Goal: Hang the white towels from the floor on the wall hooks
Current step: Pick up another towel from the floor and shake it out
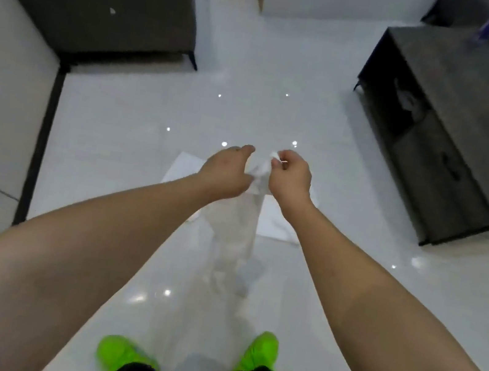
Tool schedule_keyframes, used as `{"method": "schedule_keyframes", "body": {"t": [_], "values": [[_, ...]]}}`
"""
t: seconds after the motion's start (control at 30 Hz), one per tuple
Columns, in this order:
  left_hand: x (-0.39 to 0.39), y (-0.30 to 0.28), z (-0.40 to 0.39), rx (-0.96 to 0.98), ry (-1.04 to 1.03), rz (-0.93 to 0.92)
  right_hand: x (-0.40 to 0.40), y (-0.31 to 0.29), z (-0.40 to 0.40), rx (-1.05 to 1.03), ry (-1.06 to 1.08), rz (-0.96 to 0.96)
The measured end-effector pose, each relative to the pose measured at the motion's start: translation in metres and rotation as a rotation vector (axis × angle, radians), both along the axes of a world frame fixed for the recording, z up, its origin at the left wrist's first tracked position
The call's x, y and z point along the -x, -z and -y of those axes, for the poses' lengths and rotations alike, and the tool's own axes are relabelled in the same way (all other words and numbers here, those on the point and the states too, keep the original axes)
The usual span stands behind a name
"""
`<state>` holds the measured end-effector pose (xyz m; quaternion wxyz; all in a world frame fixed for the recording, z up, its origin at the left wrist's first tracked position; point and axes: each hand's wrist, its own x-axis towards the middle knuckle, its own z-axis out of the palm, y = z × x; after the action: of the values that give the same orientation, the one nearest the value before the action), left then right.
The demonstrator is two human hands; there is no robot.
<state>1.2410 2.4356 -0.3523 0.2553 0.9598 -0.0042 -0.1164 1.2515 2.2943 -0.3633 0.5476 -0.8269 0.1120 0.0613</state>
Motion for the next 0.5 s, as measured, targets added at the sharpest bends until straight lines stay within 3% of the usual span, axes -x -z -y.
{"method": "schedule_keyframes", "body": {"t": [0.23, 0.5], "values": [[-0.031, -0.137, 0.195, 0.192, 0.236, 0.164, -0.013, -0.135, 0.191, -0.083, 0.211, 0.222], [-0.029, -0.196, 0.390, 0.274, 0.557, 0.245, 0.047, -0.192, 0.378, -0.080, 0.428, 0.281]]}}
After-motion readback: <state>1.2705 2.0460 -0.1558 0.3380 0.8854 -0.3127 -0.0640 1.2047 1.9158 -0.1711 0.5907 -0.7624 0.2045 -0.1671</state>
